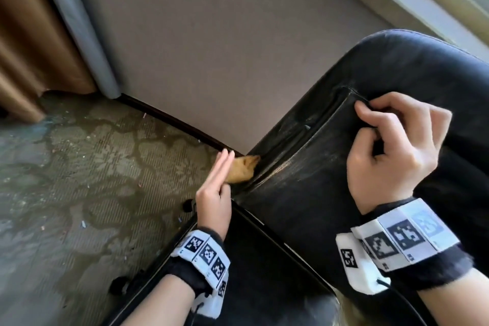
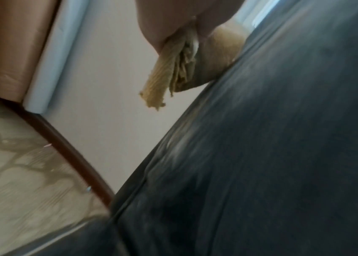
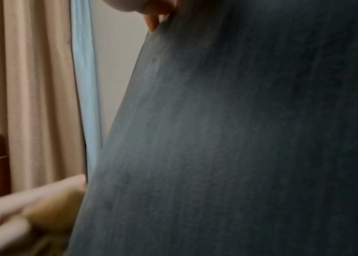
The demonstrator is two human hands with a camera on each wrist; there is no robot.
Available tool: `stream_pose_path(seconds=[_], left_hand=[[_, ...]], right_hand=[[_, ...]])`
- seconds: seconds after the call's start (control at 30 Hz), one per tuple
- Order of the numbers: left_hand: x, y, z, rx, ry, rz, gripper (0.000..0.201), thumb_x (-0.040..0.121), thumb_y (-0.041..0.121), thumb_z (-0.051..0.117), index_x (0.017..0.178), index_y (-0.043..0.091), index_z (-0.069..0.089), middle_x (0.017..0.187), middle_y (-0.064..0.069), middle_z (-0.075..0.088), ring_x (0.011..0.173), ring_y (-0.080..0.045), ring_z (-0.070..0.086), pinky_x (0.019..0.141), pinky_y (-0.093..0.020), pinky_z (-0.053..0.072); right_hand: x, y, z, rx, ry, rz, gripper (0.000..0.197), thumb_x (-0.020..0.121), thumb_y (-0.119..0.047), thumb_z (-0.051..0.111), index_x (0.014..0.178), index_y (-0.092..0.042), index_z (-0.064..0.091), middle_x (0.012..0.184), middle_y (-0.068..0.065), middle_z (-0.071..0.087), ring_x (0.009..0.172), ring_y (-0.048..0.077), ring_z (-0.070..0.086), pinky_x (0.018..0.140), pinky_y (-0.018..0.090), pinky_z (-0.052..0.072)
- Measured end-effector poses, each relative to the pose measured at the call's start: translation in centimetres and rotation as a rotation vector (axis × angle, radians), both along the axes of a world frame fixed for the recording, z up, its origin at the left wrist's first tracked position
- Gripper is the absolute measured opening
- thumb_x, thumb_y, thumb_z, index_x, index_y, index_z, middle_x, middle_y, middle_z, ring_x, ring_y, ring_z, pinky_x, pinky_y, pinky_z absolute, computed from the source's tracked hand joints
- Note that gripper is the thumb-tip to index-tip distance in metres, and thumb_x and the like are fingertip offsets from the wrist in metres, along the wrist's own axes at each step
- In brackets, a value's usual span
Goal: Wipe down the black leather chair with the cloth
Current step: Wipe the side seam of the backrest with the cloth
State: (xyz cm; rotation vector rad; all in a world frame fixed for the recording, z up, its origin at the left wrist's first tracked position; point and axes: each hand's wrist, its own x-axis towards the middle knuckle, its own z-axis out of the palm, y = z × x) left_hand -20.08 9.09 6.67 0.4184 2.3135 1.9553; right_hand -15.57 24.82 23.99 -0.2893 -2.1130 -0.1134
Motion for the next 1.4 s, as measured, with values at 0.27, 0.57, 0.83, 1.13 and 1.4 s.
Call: stream_pose_path(seconds=[0.27,0.57,0.83,1.13,1.4], left_hand=[[3.8,1.0,-1.2,-0.049,-0.012,-0.134,0.08,0.075,-0.027,0.045,0.139,0.019,0.032,0.148,0.0,0.031,0.138,-0.002,0.022,0.11,-0.008,0.014],[-0.7,-1.3,-0.7,-0.075,0.032,0.108,0.065,0.076,-0.025,0.043,0.13,0.011,0.051,0.136,-0.005,0.049,0.126,-0.005,0.041,0.104,-0.004,0.025],[3.9,1.6,-1.9,-0.122,0.067,-0.125,0.083,0.075,-0.024,0.048,0.143,0.014,0.021,0.149,-0.004,0.031,0.138,-0.004,0.024,0.112,-0.01,0.014],[1.2,-1.8,-2.7,-0.168,-0.043,-0.029,0.075,0.072,-0.025,0.054,0.136,0.012,0.04,0.135,-0.013,0.051,0.121,-0.024,0.052,0.102,0.001,0.022],[2.4,1.5,-0.5,-0.081,0.23,-0.218,0.078,0.073,-0.029,0.047,0.14,0.009,0.031,0.148,-0.006,0.033,0.139,-0.017,0.028,0.114,-0.024,0.022]], right_hand=[[0.0,0.2,-0.2,0.011,-0.003,0.005,0.023,0.085,0.003,0.053,0.072,-0.001,0.071,0.085,0.014,0.067,0.085,0.026,0.045,0.066,0.047,0.044],[0.7,-1.0,0.2,0.045,-0.124,-0.023,0.017,0.08,-0.006,0.058,0.089,-0.003,0.071,0.096,0.019,0.065,0.093,0.028,0.046,0.077,0.043,0.045],[0.7,-1.5,0.2,0.042,-0.197,-0.086,0.031,0.081,-0.03,0.067,0.096,-0.004,0.07,0.101,0.021,0.062,0.097,0.03,0.043,0.08,0.042,0.041],[0.4,-1.8,0.0,0.038,-0.176,-0.11,0.024,0.08,-0.024,0.065,0.094,-0.004,0.069,0.101,0.021,0.062,0.096,0.031,0.044,0.081,0.039,0.038],[0.5,-1.5,0.1,0.02,-0.168,-0.11,0.023,0.08,-0.022,0.063,0.095,-0.005,0.069,0.102,0.02,0.062,0.098,0.029,0.043,0.083,0.034,0.035]])
